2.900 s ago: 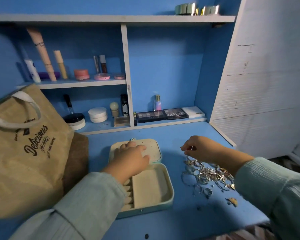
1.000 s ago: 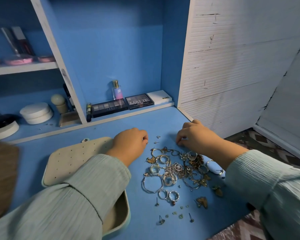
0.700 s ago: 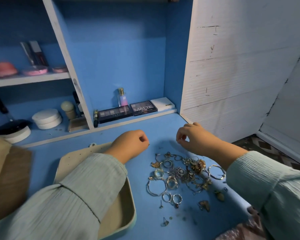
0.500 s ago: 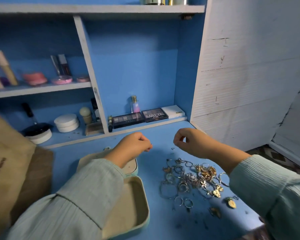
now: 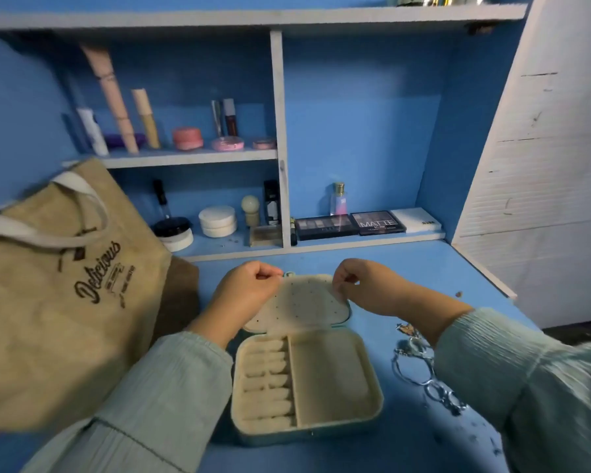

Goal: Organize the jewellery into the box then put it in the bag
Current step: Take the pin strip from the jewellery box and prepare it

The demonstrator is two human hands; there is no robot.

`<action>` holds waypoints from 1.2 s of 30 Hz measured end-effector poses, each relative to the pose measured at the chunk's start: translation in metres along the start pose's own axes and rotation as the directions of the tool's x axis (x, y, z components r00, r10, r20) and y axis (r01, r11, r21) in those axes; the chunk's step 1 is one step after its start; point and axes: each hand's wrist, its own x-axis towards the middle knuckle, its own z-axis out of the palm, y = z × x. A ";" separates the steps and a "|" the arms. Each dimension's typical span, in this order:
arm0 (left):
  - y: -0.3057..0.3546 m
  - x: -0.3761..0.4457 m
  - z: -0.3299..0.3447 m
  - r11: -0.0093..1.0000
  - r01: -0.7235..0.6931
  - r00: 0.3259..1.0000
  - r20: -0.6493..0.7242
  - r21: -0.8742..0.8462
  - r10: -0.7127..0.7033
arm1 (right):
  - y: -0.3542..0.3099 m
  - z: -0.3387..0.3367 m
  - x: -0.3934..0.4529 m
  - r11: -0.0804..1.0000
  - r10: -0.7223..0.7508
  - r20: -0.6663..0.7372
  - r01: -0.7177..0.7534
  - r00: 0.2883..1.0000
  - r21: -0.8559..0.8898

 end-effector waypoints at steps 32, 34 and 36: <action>-0.050 -0.002 -0.013 0.733 0.083 0.988 -0.039 -0.675 -0.148 | -0.025 0.051 0.072 0.998 0.044 -0.109 -0.040 0.993 0.046; -0.049 -0.002 -0.013 0.722 0.105 0.986 -0.025 -0.684 -0.167 | -0.025 0.051 0.072 0.996 0.055 -0.128 -0.046 0.990 0.075; -0.050 -0.001 -0.014 0.759 0.107 0.985 -0.039 -0.643 -0.171 | -0.025 0.050 0.071 0.993 0.075 -0.152 -0.059 0.985 0.107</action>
